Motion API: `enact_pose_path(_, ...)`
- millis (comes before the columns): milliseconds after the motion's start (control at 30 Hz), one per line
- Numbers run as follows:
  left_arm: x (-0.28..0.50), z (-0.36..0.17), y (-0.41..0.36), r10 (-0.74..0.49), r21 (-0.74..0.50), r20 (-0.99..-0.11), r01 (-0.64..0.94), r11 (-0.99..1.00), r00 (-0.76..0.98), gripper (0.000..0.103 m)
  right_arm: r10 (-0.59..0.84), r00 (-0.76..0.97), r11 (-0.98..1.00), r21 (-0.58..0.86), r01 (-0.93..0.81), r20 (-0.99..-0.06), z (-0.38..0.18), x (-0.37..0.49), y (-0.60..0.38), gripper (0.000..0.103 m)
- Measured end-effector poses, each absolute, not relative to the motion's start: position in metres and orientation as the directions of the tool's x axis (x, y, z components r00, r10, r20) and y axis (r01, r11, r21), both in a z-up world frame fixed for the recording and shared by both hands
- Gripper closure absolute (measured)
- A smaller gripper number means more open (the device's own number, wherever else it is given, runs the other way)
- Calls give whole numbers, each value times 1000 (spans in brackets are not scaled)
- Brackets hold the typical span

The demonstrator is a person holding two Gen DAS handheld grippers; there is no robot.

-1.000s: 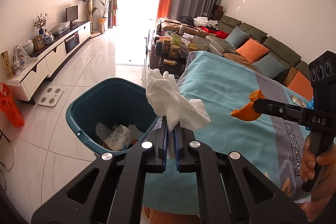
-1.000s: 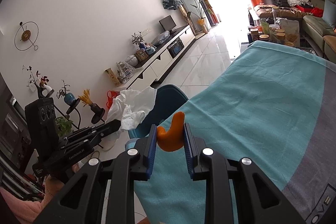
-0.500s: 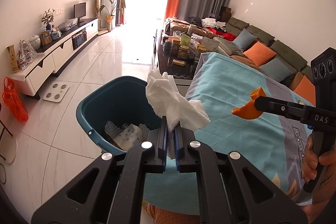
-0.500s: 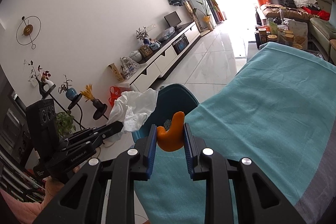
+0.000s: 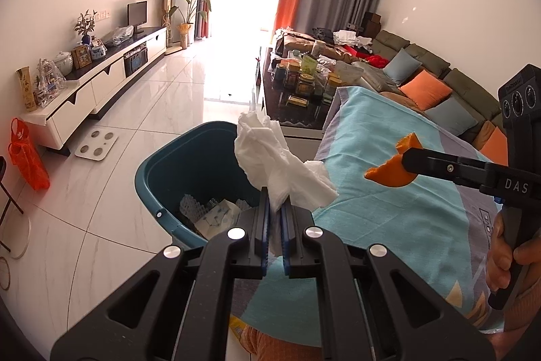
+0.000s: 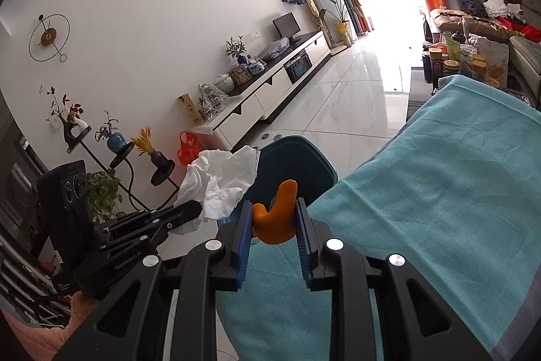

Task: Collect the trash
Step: 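Bring the tissue and peel over the opening of the wastebasket, then open the right tool to drop the peel while the left tool releases the tissue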

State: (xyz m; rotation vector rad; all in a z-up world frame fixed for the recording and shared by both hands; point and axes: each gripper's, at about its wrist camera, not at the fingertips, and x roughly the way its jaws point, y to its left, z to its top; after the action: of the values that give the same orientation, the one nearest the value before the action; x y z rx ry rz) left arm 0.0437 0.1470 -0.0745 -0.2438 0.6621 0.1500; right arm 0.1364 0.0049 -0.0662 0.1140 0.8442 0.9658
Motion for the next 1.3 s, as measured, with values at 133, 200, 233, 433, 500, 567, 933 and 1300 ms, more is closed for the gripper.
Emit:
enact_pose_path(133, 45, -75, 149, 68, -176, -626, -226, 958, 777, 97, 761, 279, 587, 437, -681, -586, -67, 139, 12, 80)
enact_pose_path(200, 45, -76, 150, 72, -177, -627, -231, 957, 775, 97, 760, 275, 586, 436, -683, -590, -68, 140, 16, 80)
enact_pose_path(233, 45, -77, 151, 74, -176, -628, -234, 956, 775, 96, 758, 273, 586, 435, -684, -592, -68, 140, 19, 80)
enact_pose_path(433, 50, -81, 156, 86, -174, -639, -252, 952, 765, 97, 753, 262, 585, 431, -687, -604, -72, 146, 30, 80)
enact_pose_path(500, 52, -84, 157, 90, -172, -642, -257, 951, 762, 96, 750, 260, 587, 429, -687, -609, -73, 148, 34, 80)
enact_pose_path(567, 54, -86, 159, 92, -173, -645, -263, 949, 758, 96, 747, 256, 587, 429, -686, -613, -74, 151, 39, 80)
enact_pose_path(933, 63, -94, 166, 101, -176, -659, -284, 943, 745, 96, 732, 240, 590, 416, -692, -638, -80, 157, 63, 80)
enact_pose_path(1300, 74, -103, 170, 107, -174, -672, -296, 939, 733, 96, 713, 232, 598, 400, -695, -662, -84, 164, 82, 80)
